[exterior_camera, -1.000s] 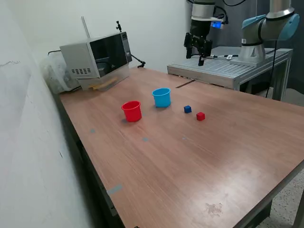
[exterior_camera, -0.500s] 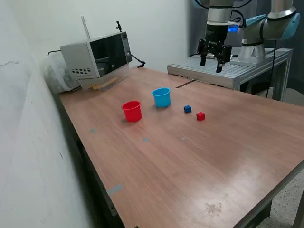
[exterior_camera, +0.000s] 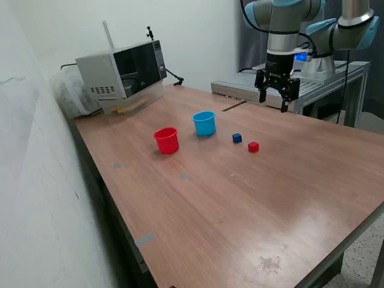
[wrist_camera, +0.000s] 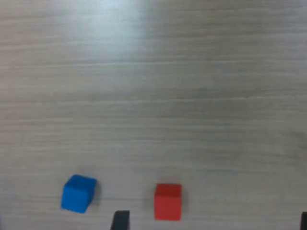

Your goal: Place red objects in the red bin, and blue objects in the blue bin.

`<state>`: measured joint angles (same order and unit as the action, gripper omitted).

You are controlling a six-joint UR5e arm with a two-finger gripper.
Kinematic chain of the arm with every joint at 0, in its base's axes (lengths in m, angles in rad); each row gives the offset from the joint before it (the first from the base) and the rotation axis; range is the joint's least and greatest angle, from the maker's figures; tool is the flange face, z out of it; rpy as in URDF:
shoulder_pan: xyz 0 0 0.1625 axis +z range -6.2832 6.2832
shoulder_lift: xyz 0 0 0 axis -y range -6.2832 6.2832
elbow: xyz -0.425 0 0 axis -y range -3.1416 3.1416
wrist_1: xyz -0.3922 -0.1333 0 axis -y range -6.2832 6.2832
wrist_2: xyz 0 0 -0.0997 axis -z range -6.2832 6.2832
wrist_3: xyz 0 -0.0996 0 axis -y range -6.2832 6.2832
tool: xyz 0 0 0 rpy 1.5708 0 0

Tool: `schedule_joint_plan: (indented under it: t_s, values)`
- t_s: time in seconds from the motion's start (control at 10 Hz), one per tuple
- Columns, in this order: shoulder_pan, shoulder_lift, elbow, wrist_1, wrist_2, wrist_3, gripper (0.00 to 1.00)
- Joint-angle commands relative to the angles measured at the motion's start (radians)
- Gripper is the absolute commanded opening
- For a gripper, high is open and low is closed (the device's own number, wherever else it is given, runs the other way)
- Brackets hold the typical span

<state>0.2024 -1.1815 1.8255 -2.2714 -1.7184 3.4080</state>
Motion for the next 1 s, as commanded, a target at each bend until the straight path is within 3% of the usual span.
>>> schedule_joint_plan:
  t_s: [0.0, 0.6, 0.9]
  values:
    - [0.044, 0.066, -0.017, -0.025, 0.002, 0.028, 1.0]
    - [0.034, 0.21, -0.144, -0.046, 0.002, 0.017, 1.0]
    - [0.034, 0.244, -0.147, -0.046, 0.002, 0.017, 1.0]
